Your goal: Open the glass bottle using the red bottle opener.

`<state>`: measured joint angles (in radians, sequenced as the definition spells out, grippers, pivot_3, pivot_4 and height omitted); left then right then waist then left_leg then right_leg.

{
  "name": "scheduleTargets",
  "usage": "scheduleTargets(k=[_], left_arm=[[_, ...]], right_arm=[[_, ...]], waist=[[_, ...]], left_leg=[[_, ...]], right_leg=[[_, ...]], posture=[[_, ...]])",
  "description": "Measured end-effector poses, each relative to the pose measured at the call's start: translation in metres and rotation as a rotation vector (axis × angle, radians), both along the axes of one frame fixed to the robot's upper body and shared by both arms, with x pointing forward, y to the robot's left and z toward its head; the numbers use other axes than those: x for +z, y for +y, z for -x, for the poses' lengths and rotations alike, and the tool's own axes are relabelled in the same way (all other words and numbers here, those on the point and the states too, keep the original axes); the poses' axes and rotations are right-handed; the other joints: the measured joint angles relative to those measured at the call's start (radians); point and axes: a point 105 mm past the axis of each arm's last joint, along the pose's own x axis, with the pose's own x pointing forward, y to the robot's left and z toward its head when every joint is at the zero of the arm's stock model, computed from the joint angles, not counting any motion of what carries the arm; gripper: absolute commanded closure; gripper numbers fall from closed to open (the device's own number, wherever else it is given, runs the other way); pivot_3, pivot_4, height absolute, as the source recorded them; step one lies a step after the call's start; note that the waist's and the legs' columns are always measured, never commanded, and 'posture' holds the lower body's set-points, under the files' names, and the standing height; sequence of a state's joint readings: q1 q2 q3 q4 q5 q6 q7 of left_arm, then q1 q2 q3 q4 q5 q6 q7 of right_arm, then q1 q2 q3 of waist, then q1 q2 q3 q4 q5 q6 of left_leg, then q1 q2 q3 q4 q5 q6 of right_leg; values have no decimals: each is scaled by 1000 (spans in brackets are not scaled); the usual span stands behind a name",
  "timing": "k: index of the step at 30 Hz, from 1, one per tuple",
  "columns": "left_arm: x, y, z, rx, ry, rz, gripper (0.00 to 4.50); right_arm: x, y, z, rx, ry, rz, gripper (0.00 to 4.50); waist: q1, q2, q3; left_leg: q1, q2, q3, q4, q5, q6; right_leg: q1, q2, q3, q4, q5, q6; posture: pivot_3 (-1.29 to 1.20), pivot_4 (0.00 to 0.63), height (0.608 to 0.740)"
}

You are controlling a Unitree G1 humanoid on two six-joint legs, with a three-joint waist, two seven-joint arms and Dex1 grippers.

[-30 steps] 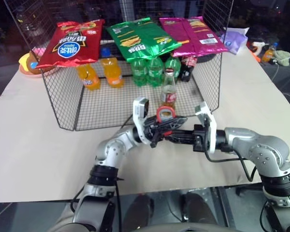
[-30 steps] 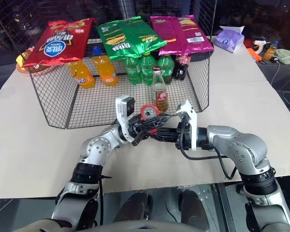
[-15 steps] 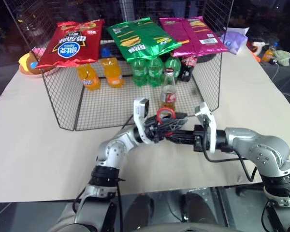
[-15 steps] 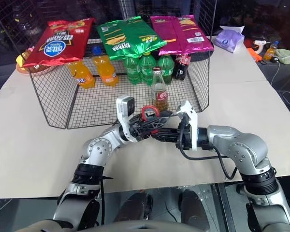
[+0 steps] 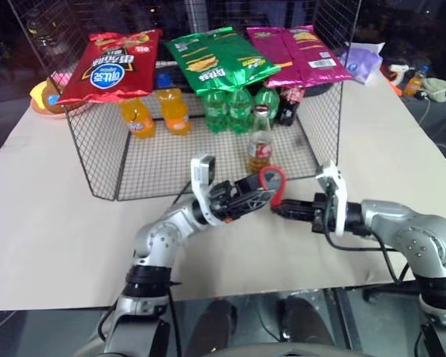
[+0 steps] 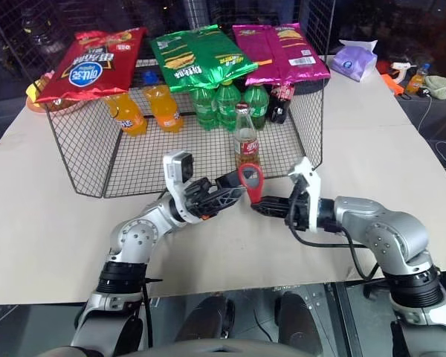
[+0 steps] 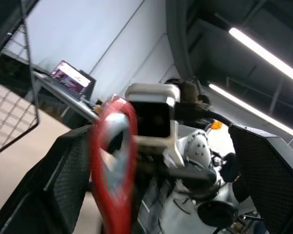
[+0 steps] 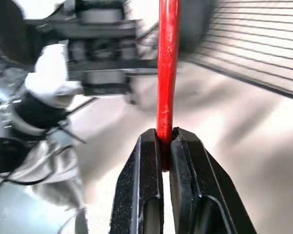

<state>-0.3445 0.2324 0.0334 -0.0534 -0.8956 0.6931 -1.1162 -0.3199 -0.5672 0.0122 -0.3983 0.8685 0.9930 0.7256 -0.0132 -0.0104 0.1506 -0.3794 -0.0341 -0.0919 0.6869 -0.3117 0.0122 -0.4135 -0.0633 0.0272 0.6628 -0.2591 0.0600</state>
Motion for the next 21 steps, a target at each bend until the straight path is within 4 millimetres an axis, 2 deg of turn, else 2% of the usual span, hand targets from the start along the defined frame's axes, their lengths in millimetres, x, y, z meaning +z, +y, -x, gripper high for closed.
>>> scheduleTargets(k=[2, 3, 5, 9, 13, 21], left_arm=[[-3, 6, 5, 38, -10, -26, 70], [-5, 11, 5, 89, -35, -41, 70], [-4, 18, -4, 222, -118, -90, 70], [6, 19, -24, 444, -260, -149, 70], [7, 17, -45, 561, -333, -183, 70], [13, 2, -83, 739, -414, -212, 70]], right_arm=[[-3, -16, -1, -70, -4, 2, 4500], [-5, -33, -6, -151, -9, 26, 4500], [-2, -54, -14, -269, -60, 43, 4500], [5, -73, -32, -461, -219, 81, 4500], [1, -84, -50, -623, -352, 130, 4500], [4, -78, -54, -661, -416, 107, 4500]], waist=[[1, 0, 0], [4, 0, 0], [8, 0, 0], [11, 0, 0], [9, 0, 0], [6, 0, 0]], left_leg=[[0, 0, 0, -1, 0, 0], [0, 0, 0, -1, 0, 0], [0, 0, 0, -1, 0, 0], [1, 0, 2, -1, 0, 0], [0, -1, 2, -1, 0, 0], [0, -1, 2, -1, 0, 0]], right_leg=[[0, 0, 0, -1, 0, 0], [0, -1, 0, -1, 0, 0], [0, -1, 0, -1, 0, 0], [1, 0, 1, 0, 0, 0], [0, 0, 1, 0, 0, 0], [0, 0, 1, 0, 0, 0]], posture=[[0, 150, 740], [0, 150, 740], [0, 150, 740], [0, 150, 740], [0, 150, 740], [0, 150, 740]])
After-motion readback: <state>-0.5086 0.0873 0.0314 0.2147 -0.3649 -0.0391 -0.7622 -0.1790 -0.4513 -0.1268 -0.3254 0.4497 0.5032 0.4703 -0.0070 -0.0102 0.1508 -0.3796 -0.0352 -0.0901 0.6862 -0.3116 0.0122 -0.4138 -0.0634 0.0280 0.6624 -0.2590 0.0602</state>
